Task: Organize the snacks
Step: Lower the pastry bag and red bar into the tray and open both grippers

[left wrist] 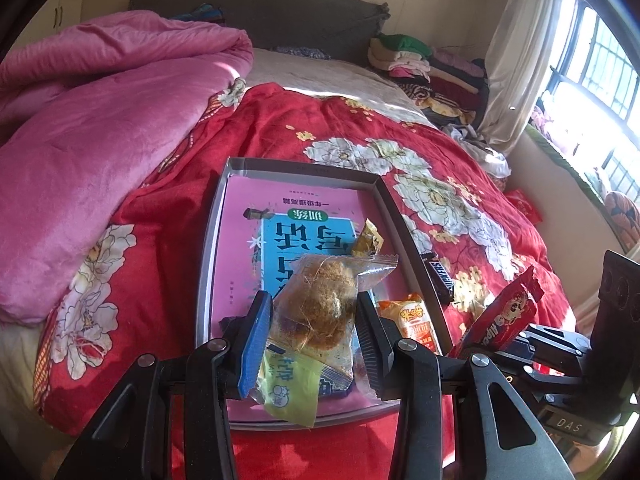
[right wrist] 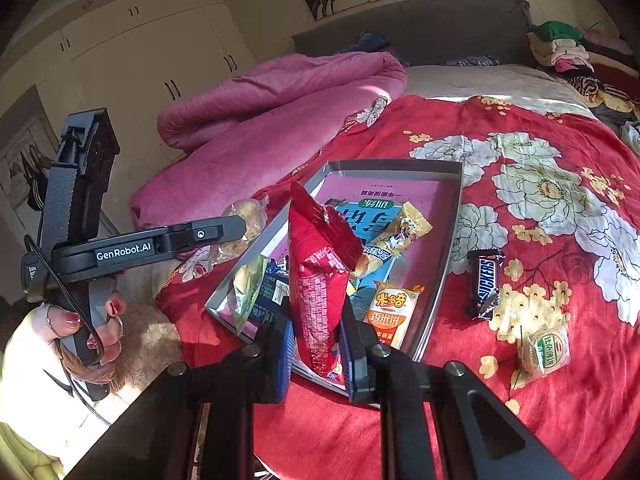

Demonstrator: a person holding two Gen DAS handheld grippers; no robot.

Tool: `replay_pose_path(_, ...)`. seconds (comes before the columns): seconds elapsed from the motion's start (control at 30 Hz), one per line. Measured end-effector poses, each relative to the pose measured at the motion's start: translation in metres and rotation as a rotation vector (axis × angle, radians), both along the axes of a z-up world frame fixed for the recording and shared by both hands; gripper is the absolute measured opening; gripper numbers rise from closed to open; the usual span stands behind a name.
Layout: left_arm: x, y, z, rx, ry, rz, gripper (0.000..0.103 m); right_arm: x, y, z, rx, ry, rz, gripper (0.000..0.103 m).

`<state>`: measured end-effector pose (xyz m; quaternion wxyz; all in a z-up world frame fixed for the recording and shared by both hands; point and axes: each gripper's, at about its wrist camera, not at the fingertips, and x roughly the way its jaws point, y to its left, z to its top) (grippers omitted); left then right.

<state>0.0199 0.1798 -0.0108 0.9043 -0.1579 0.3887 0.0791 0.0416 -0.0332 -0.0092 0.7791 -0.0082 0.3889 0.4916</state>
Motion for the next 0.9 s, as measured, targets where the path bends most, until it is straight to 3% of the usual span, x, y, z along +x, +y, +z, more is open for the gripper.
replay_pose_path(0.7,0.016,-0.009,-0.023,0.015,0.042,-0.030,0.044,0.013,0.021,-0.033,-0.071,0.083,0.023,0.021)
replay_pose_path(0.77,0.017,-0.010,-0.024,0.016,0.044,-0.031,0.044,0.014,0.020,-0.033,-0.073,0.081,0.014,0.024)
replay_pose_path(0.9,0.018,-0.011,-0.025,0.018,0.050,-0.031,0.044,0.017,0.014,-0.032,-0.061,0.083,-0.009,0.041)
